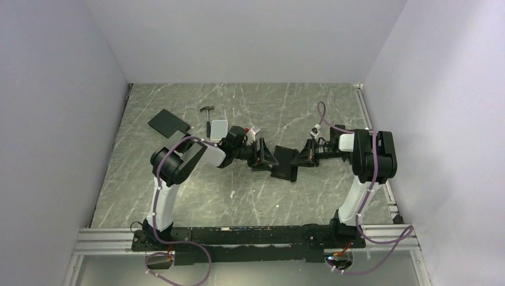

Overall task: Fold the paper box
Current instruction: Pick up the paper box from the center of the board.

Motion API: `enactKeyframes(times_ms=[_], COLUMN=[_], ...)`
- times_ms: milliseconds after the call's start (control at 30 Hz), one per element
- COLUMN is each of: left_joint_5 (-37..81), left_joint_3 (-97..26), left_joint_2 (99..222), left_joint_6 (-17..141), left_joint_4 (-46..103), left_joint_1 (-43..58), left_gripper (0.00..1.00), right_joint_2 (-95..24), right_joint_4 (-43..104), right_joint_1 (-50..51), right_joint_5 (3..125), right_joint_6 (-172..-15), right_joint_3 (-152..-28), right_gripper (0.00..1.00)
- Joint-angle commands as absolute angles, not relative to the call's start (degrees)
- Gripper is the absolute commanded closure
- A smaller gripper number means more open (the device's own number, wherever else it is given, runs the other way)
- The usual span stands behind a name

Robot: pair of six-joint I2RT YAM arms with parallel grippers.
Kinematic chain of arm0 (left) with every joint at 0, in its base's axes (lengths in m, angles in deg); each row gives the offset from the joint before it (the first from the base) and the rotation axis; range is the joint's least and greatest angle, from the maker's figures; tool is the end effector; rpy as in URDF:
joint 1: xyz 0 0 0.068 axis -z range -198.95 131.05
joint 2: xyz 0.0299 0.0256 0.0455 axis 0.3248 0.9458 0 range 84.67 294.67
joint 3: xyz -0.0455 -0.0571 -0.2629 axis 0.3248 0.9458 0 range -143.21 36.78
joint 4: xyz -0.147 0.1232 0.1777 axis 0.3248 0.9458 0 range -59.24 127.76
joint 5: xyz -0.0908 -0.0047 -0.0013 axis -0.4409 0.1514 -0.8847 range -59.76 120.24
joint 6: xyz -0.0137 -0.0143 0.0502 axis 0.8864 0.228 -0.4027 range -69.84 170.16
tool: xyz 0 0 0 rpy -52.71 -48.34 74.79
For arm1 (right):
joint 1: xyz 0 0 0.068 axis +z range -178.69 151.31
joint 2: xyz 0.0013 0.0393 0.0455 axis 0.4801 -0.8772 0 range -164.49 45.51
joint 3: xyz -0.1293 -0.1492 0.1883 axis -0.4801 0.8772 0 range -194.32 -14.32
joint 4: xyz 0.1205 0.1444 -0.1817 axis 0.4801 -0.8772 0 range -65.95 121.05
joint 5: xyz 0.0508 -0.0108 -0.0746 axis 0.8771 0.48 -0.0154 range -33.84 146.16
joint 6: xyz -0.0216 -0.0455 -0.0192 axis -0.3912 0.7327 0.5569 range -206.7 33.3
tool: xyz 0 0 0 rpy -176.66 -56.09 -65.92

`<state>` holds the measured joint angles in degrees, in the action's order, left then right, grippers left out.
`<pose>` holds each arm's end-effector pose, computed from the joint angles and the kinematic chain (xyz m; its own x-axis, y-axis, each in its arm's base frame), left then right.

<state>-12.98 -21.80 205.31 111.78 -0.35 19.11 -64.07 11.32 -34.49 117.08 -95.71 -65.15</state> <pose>0.3062 -0.2708 0.1009 -0.9946 -0.0356 -0.0978 0.0770 0.3795 -0.9220 0.3067 0.0001 0.0945 -0.9823 0.1764 -0.0631 0.0298 0.4794 0.8771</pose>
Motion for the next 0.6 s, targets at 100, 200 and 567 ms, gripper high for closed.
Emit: enactKeyframes(times_ms=[100,200,567], left_joint_5=[-9.51,-9.20,-9.31], left_joint_3=[-21.95,-23.16,-26.41], left_joint_2=[211.20,212.48,216.22], left_joint_6=[114.22,115.67,118.04], left_joint_4=[-0.06,-1.09,-4.75], left_joint_1=[20.79,21.48,22.88], left_gripper=[0.33,0.36,0.77], right_joint_2=[-66.89,-67.24,-66.01], right_joint_4=[10.83,10.67,10.10], right_joint_1=[-35.28,-35.22,-35.20], right_joint_5=[107.21,107.61,109.42], right_joint_6=[-91.81,-91.45,-90.71], right_joint_3=[-63.84,-64.04,-64.79], right_gripper=[0.93,0.93,0.92])
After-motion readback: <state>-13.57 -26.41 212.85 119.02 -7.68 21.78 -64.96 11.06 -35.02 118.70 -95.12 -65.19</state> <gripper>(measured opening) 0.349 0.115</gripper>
